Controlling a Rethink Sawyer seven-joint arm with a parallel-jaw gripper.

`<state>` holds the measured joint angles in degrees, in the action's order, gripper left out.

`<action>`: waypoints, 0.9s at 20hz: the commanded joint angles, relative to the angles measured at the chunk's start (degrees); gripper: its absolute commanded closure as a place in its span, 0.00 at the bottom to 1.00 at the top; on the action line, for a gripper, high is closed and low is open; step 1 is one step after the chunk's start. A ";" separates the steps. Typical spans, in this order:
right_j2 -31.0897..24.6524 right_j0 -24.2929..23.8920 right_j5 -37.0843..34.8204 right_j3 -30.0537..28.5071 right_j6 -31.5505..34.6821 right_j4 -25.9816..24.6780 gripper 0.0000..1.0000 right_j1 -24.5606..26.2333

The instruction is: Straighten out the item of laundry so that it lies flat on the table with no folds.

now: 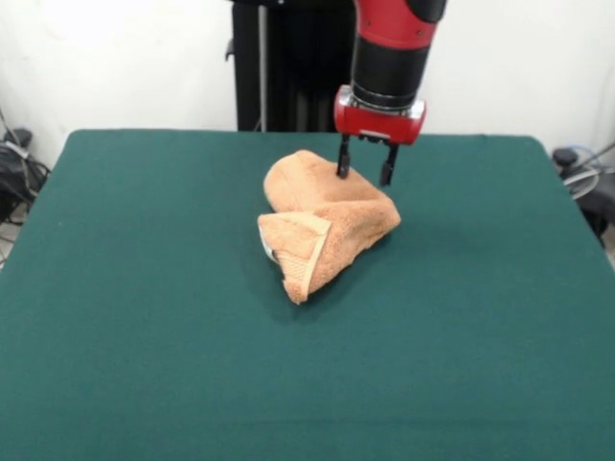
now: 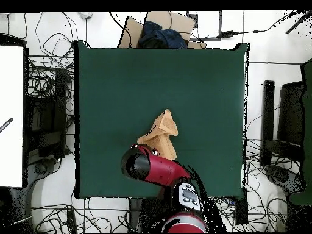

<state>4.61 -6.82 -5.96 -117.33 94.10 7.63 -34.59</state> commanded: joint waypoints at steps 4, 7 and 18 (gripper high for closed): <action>-0.74 1.32 8.69 -5.23 23.25 9.75 0.00 0.15; -1.31 1.25 9.94 -6.99 25.09 12.20 0.00 0.03; 0.30 1.83 10.75 -7.11 27.77 16.98 0.00 1.69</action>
<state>4.61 -6.21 3.32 -123.49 105.67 19.88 -34.55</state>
